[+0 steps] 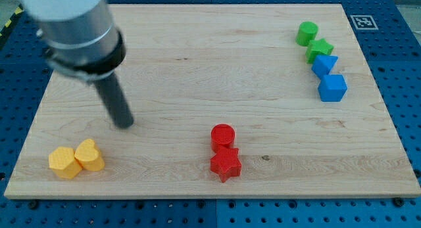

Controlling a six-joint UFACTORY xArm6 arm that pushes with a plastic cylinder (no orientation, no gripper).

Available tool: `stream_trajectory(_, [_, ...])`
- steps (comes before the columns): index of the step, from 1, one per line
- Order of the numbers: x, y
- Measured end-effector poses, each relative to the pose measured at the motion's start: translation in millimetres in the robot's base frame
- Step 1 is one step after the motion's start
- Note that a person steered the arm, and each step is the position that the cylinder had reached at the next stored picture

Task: Move the arm towards the top right

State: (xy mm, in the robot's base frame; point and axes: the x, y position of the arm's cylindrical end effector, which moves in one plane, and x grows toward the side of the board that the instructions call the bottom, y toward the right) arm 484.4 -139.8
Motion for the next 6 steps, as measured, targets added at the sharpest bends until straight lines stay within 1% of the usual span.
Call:
stream_trajectory(1, [-50,42])
stream_trajectory(2, [-77,104])
stream_trajectory(3, [-97,127])
stream_trajectory(4, [-107,125])
stream_trajectory(6, [-247,131])
